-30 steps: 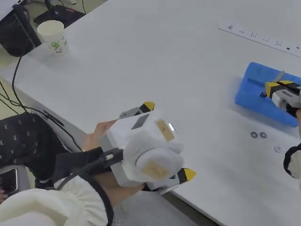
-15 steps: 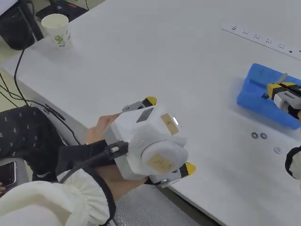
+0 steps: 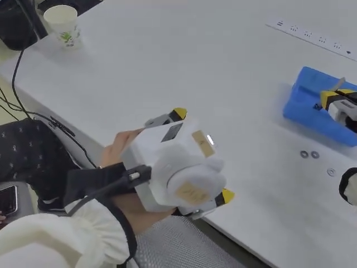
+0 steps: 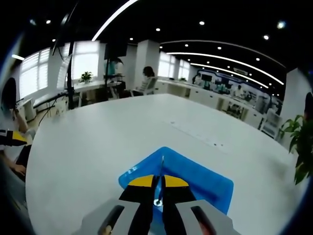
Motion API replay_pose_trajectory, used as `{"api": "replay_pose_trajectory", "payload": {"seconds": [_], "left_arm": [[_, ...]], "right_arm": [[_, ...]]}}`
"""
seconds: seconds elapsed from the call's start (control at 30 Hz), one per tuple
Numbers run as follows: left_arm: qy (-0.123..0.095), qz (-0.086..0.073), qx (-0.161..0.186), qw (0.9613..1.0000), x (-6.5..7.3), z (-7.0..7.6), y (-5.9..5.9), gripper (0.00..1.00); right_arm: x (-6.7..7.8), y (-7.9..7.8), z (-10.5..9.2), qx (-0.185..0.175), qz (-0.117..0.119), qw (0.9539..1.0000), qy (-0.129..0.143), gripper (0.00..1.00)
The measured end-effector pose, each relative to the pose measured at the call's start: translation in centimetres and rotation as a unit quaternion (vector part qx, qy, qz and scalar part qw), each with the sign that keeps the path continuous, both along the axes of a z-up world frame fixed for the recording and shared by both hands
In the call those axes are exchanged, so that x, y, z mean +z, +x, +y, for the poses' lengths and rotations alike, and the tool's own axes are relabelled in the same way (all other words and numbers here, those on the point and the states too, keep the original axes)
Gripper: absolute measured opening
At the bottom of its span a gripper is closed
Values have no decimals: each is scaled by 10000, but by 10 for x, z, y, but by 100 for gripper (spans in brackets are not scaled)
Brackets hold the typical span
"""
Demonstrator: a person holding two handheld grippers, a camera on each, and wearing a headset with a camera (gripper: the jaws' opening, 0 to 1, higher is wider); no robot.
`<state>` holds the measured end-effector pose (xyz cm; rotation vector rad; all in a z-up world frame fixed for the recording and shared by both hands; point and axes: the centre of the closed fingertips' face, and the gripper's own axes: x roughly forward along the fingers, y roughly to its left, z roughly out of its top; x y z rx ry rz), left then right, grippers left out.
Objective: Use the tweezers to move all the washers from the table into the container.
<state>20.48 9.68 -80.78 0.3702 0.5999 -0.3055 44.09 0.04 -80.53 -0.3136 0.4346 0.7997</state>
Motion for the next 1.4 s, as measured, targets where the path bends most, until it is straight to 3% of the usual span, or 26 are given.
{"api": "replay_pose_trajectory", "payload": {"seconds": [0.4,0.53,0.67,0.87,1.1,1.4], "left_arm": [[49,68,-12,10000,-3,1,0,95],[69,92,5,9999,-4,2,1,95],[92,122,24,9999,-5,3,1,95],[99,136,26,9999,-5,3,1,95],[115,188,8,9998,-7,3,-1,95],[116,194,-7,9997,-8,2,-1,94]], "right_arm": [[32,1,-11,-62,-256,9991,331,1],[46,0,-14,-99,-312,9978,576,2],[58,-6,-17,-126,-256,9957,886,2],[69,-25,-19,-11,-242,9939,1072,2],[63,-45,-20,52,-85,9929,1185,2],[35,-70,-24,192,181,9955,913,1]]}}
